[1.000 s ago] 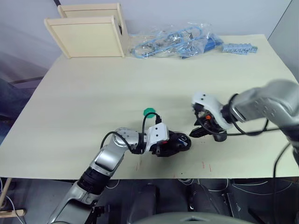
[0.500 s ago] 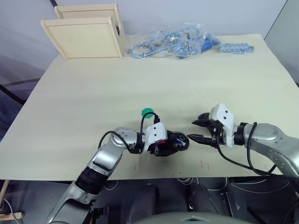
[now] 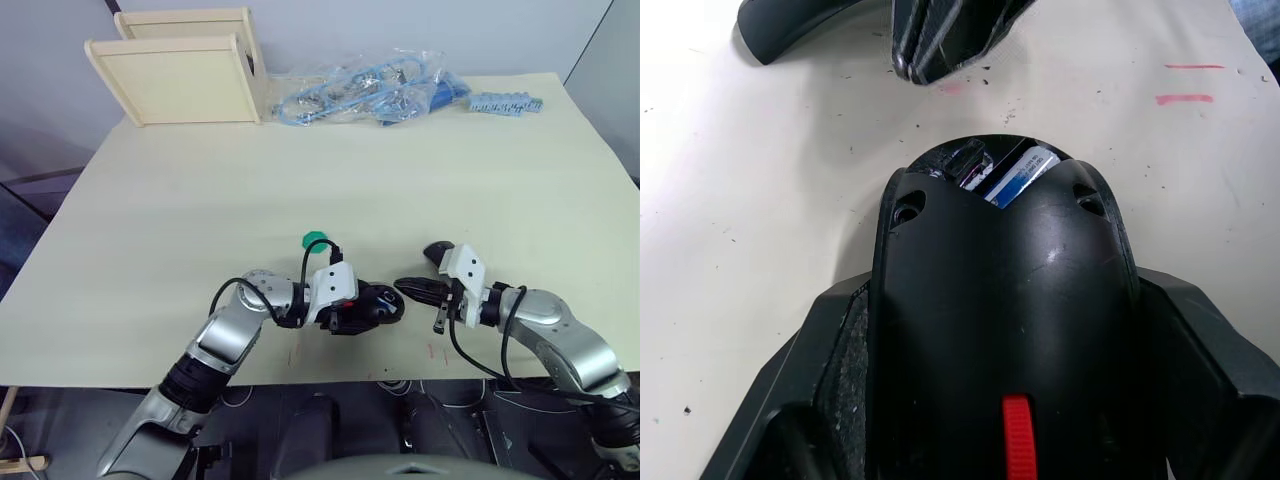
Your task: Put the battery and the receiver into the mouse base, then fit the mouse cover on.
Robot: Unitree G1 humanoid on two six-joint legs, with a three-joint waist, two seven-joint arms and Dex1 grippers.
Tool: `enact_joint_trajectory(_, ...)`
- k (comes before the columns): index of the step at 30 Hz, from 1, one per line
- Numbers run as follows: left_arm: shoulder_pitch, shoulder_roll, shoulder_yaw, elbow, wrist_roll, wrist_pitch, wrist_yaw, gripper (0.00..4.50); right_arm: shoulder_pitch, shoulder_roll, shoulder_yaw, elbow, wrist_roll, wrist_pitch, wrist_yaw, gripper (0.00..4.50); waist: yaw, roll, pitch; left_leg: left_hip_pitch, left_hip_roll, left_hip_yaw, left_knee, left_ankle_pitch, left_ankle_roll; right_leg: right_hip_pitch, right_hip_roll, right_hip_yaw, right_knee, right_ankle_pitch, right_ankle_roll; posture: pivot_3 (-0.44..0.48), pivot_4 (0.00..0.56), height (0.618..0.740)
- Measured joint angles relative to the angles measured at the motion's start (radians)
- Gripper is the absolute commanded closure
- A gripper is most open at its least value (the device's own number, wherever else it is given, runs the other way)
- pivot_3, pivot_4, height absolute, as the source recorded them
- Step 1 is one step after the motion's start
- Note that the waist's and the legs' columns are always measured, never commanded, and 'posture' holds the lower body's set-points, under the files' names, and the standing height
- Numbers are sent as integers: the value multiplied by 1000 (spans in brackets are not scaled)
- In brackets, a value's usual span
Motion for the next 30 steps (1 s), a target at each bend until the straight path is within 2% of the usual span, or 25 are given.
enact_joint_trajectory(30,-1,8,-5,-8,-6,15,5,1544,-21,82,28,67,-105,-8,70,4449,-1,0,0,2,0,1,0,0,0,0,1,3,3,0,0,0,150,740)
